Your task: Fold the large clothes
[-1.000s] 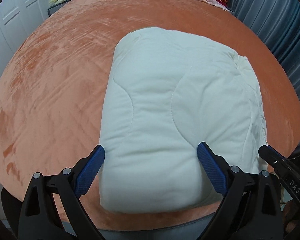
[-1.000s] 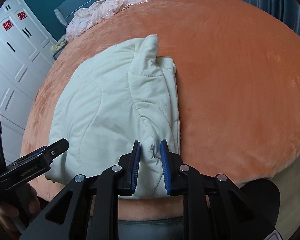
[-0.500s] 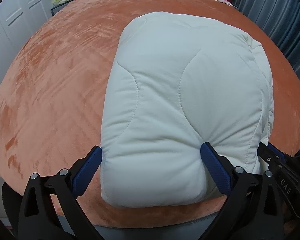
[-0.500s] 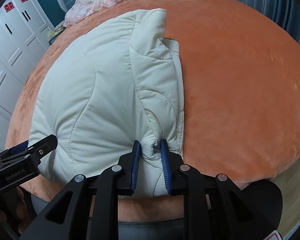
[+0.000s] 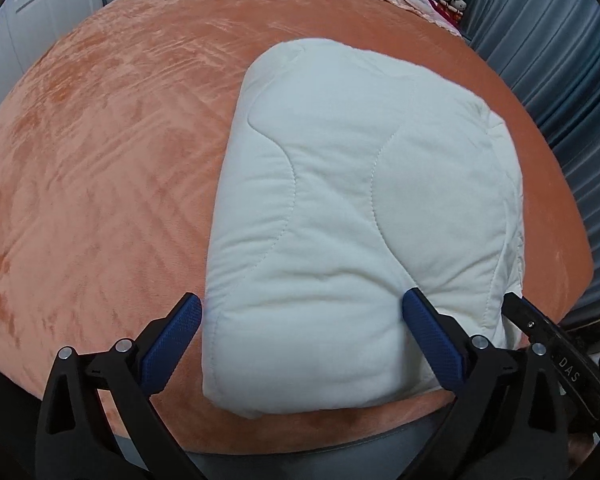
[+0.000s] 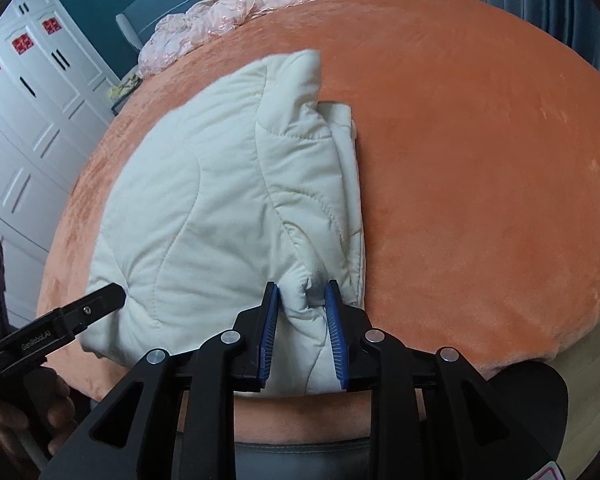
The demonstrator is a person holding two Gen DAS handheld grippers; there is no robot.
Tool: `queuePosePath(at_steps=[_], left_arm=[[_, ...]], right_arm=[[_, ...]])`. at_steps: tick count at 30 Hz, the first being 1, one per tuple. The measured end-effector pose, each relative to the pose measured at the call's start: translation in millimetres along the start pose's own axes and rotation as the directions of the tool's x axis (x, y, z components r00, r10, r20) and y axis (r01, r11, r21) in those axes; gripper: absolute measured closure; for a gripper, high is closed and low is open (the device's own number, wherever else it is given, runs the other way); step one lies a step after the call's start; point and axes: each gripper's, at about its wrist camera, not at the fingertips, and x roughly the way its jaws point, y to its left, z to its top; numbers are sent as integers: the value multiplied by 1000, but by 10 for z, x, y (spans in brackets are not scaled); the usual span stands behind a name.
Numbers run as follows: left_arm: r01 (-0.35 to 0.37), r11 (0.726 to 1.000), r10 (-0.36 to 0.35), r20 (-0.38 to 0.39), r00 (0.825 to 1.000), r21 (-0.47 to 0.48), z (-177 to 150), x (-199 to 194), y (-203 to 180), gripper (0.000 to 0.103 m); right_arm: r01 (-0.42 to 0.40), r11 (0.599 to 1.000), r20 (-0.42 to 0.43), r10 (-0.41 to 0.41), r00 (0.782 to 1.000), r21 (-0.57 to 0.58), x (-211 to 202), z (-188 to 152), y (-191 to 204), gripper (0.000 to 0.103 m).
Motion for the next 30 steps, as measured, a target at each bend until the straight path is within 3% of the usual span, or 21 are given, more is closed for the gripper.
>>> queuePosePath(at_steps=[3,5,9,14,18,20,26,30], left_arm=[[23,1000,-22,27,999,-21,214,-62,82,5],[41,998,-41,18,999,-46,365,-20,129,5],[112,988,-115,-30,993,-106,541,209,205,5],[177,964,-190,-49,981,-199,582,480,348,5],[224,944,-242,-48,969,-243,586,629,422,5],[238,938,-258,-46,965,-253,584,690,440,5],[236,943,-252,-39,967,-236,562,830,423,5],[240,943,-254,-34,967,-230,552,880,431,5]], right_arm=[[-32,996,59,27,998,81,-132,249,-126,55],[-56,989,69,47,997,138,-104,429,-194,46],[-148,956,5,151,988,255,208,640,-321,32],[-204,914,-46,235,971,352,603,582,-385,17],[-291,847,-54,350,935,445,852,460,-487,13],[-317,832,-44,377,925,455,915,427,-510,10],[-298,885,-49,337,940,358,976,427,-309,7],[-293,893,-54,330,943,341,1023,466,-262,7]])
